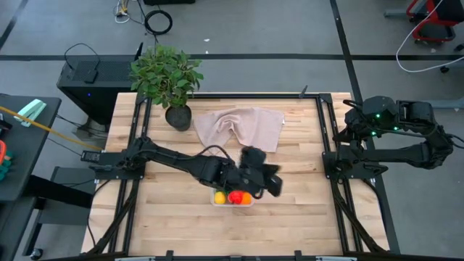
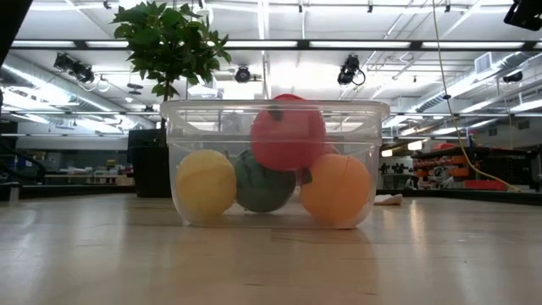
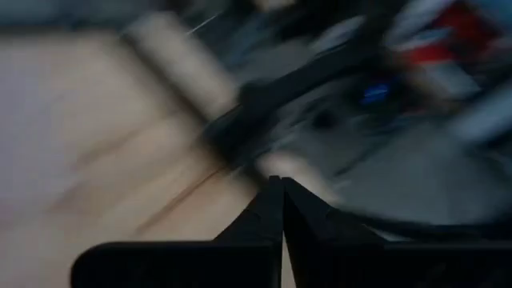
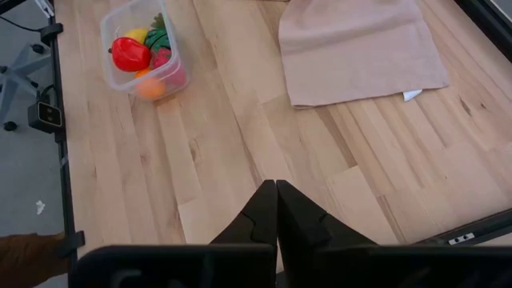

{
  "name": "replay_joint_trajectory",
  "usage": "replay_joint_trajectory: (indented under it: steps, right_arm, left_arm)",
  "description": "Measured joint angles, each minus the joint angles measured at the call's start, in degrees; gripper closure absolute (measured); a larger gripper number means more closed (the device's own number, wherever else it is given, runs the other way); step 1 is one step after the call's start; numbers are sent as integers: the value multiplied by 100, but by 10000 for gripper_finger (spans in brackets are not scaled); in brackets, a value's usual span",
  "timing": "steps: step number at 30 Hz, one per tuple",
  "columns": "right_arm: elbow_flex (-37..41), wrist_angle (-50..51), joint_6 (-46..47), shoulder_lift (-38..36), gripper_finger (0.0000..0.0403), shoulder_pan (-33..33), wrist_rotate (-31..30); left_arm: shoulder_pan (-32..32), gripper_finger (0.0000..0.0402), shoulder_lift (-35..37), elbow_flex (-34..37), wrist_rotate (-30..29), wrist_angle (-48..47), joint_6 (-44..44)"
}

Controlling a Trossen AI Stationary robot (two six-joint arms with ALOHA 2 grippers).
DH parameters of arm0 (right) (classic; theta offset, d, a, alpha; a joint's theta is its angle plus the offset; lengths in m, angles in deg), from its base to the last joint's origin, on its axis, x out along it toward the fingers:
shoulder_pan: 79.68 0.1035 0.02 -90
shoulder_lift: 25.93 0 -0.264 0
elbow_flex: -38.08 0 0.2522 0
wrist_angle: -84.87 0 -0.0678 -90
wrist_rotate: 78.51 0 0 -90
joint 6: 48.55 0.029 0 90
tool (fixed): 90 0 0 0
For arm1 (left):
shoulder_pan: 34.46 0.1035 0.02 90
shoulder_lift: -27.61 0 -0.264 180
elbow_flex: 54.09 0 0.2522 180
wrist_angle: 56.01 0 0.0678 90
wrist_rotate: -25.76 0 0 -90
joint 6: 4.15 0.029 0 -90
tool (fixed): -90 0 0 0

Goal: Pick and placing Produce into tupperware
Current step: Return to Home Position

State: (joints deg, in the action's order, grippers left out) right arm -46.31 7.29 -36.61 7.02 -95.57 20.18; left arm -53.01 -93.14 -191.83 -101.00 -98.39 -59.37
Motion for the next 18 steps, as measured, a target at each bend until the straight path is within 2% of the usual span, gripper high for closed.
replay_joint_trajectory:
  steps: [3, 9, 14, 18]
  right_arm:
    - [0, 2, -3, -2, 396, 0, 0]
    - [0, 1, -1, -1, 395, 1, 86]
    - [-1, 0, 11, -1, 396, -1, 138]
    - [0, 1, 22, 0, 395, 0, 211]
  left_arm:
    - [24, 393, 0, 0, 359, 1818, 1815]
    - [182, 396, -2, 0, 1247, 4685, 4593]
    - [456, 393, -164, -9, 2185, 7375, 6215]
    - [711, 396, -446, -5, 2938, 9258, 6899]
